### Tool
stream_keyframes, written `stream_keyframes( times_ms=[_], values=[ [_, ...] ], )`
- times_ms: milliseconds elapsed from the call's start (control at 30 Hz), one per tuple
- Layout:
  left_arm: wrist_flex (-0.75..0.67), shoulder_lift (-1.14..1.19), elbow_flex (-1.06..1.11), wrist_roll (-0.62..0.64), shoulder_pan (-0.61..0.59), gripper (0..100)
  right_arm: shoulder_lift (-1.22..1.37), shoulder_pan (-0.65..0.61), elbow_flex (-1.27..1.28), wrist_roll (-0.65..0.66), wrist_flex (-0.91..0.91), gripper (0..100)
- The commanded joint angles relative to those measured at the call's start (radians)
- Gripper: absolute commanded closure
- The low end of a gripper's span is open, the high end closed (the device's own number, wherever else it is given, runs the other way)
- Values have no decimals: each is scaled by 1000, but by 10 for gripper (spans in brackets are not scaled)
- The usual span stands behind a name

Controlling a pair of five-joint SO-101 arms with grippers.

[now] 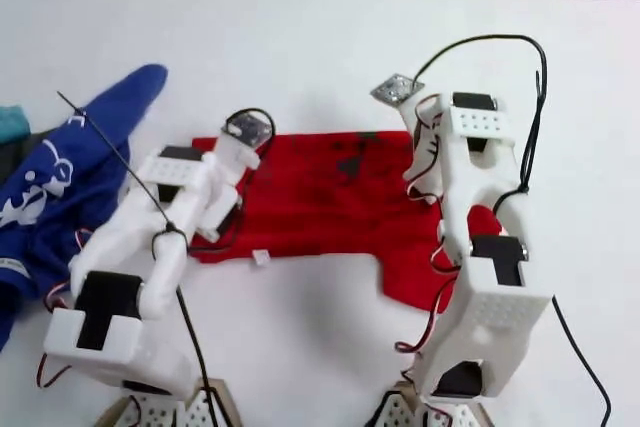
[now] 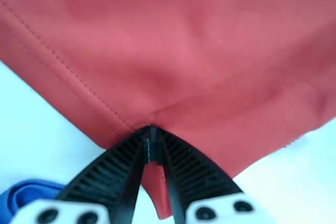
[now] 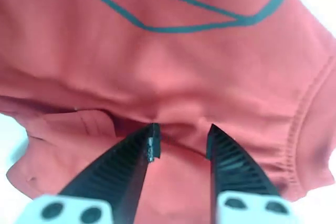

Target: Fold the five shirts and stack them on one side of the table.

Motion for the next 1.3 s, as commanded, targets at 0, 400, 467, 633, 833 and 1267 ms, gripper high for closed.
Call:
stream_keyframes(
  times_ms=[0, 400, 467, 633, 833, 1267],
  values=[
    [-35, 8, -18, -9, -8, 974, 19, -12, -41, -6, 8, 840],
    [-35, 8, -18, -9, -8, 974, 136, -12, -52, -5, -16, 961],
    [-35, 8, -18, -9, -8, 974, 136, -8, -75, -6, -19, 968],
    [-35, 8, -18, -9, -8, 974, 136, -12, -146, -18, 30, 977],
    [-35, 8, -18, -9, -8, 974, 136, -12, -270, -71, 65, 977],
    [-35, 8, -18, -9, -8, 974, 133, -12, -310, -83, 113, 974]
  ],
)
